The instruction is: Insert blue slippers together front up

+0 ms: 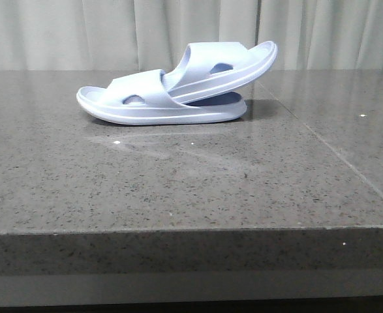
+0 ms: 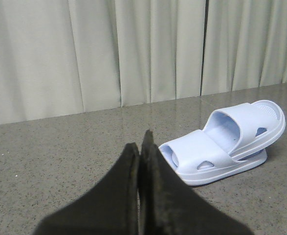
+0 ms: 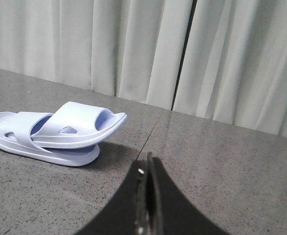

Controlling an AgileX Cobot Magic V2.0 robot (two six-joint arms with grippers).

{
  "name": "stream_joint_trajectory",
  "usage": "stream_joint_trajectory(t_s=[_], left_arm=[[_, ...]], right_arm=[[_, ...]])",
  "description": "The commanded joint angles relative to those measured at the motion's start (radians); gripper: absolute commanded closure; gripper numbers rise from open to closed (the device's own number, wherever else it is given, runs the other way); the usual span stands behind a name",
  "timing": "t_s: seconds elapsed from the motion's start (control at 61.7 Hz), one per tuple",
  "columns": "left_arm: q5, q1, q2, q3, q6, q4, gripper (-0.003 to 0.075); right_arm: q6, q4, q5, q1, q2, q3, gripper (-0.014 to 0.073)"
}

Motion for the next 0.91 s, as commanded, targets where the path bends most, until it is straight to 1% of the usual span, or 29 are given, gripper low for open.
stream_joint_trajectory(t_s=[0.0, 0.437, 0.535, 0.583, 0.616, 0.648, 0.729, 0.794, 0.826, 0.891], left_arm=[[-0.049, -0.008, 0.005, -0.027, 0.003, -0.008, 0.0741], [-0.049, -0.008, 0.005, -0.027, 0.003, -0.008, 0.0741], [-0.075, -0.008, 0.005, -0.025, 0.003, -0.016, 0.0741], [-0.082, -0.008, 0.005, -0.023, -0.009, 0.018, 0.0741], [-0.082, -0.008, 0.005, -0.023, -0.056, 0.100, 0.0741], [-0.082, -0.008, 0.003, -0.025, -0.137, 0.197, 0.0741], [-0.082, -0.008, -0.006, -0.025, -0.435, 0.511, 0.0741], [-0.082, -0.008, -0.018, -0.022, -0.636, 0.709, 0.0741], [-0.084, -0.008, -0.026, -0.018, -0.703, 0.778, 0.0741], [-0.093, -0.005, -0.043, -0.010, -0.759, 0.832, 0.0741]], right_arm=[[-0.001, 0.005, -0.084, 0.002, 0.007, -0.024, 0.0701], [-0.001, 0.005, -0.084, 0.002, 0.007, -0.024, 0.0701], [-0.001, 0.005, -0.084, 0.002, 0.007, -0.024, 0.0701], [-0.001, 0.005, -0.084, 0.002, 0.007, -0.024, 0.0701], [-0.001, 0.005, -0.084, 0.002, 0.007, -0.024, 0.0701], [-0.001, 0.005, -0.084, 0.002, 0.007, -0.024, 0.0701], [-0.001, 0.005, -0.084, 0.002, 0.007, -0.024, 0.0701], [-0.001, 0.005, -0.084, 0.002, 0.007, -0.024, 0.0701], [-0.001, 0.005, -0.084, 0.002, 0.007, -0.024, 0.0701], [-0.001, 0.005, -0.084, 0.002, 0.007, -0.024, 0.0701]])
